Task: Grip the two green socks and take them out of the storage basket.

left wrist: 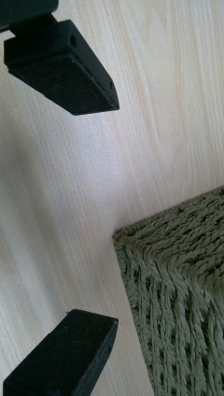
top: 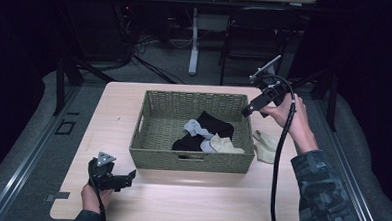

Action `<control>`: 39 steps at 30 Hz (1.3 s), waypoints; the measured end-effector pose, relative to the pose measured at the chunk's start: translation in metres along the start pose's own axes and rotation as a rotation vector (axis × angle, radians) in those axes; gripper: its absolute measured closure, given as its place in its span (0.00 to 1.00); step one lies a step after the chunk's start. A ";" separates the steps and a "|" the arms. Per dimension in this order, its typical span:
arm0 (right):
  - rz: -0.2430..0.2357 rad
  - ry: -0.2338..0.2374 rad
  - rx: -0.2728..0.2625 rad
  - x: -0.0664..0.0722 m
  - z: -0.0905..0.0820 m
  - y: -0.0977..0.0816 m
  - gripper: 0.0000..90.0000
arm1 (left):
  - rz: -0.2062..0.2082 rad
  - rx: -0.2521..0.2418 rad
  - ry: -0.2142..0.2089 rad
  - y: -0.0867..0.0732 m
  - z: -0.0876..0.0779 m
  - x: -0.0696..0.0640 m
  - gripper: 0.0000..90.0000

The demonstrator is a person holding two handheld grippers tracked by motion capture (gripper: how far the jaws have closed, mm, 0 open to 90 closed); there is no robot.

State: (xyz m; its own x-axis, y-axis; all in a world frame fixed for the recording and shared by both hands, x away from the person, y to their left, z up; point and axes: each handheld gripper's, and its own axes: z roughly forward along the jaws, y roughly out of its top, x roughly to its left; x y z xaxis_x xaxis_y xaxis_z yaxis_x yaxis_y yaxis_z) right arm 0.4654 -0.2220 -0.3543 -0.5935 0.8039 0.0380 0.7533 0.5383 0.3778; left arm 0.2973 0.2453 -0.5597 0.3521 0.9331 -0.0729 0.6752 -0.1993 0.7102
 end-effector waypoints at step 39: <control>-0.054 0.135 0.141 0.062 0.128 0.017 0.26 | 0.001 0.001 -0.004 0.000 0.000 0.000 0.00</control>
State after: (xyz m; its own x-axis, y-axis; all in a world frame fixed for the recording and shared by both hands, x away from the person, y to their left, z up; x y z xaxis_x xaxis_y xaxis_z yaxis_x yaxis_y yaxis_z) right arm 0.4781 -0.1306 -0.4641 -0.6594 0.7369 0.1486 0.7461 0.6173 0.2496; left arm 0.2971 0.2456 -0.5594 0.3557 0.9316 -0.0749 0.6753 -0.2007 0.7097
